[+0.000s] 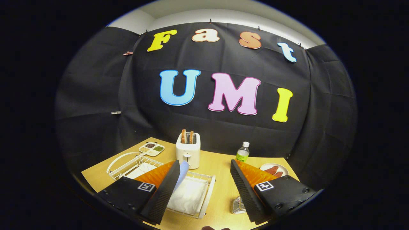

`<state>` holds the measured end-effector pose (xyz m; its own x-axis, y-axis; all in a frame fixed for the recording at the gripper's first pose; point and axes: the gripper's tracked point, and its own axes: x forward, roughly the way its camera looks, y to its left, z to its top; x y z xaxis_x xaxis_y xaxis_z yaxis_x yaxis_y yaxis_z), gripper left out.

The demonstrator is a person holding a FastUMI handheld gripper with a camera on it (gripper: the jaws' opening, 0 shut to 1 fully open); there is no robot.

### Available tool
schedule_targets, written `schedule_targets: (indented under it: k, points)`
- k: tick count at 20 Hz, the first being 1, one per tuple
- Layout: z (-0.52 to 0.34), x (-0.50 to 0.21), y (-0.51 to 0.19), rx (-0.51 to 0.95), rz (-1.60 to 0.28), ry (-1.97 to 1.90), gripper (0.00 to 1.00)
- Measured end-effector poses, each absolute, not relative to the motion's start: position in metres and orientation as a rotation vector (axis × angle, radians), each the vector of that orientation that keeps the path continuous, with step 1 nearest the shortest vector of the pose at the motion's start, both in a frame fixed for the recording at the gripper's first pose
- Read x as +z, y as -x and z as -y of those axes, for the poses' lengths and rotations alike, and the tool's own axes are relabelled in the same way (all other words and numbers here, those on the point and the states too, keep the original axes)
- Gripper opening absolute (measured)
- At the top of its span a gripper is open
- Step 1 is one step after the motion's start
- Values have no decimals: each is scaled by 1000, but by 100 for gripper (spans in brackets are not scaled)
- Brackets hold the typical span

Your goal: Take the plate from the dish rack, then take the spoon from the basket and place it into the plate.

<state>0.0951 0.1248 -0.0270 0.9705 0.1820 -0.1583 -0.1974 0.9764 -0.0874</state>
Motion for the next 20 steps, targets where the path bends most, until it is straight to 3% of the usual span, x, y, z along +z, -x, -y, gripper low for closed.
schedule_targets:
  k: [6,12,16,20]
  points:
    - [-172,-93,-125,280,-363,156,96]
    - [-168,-155,-148,145,-625,58,95]
    - [-177,-177,-162,102,-755,-60,85]
    - [-190,-183,-164,105,-811,-105,53]
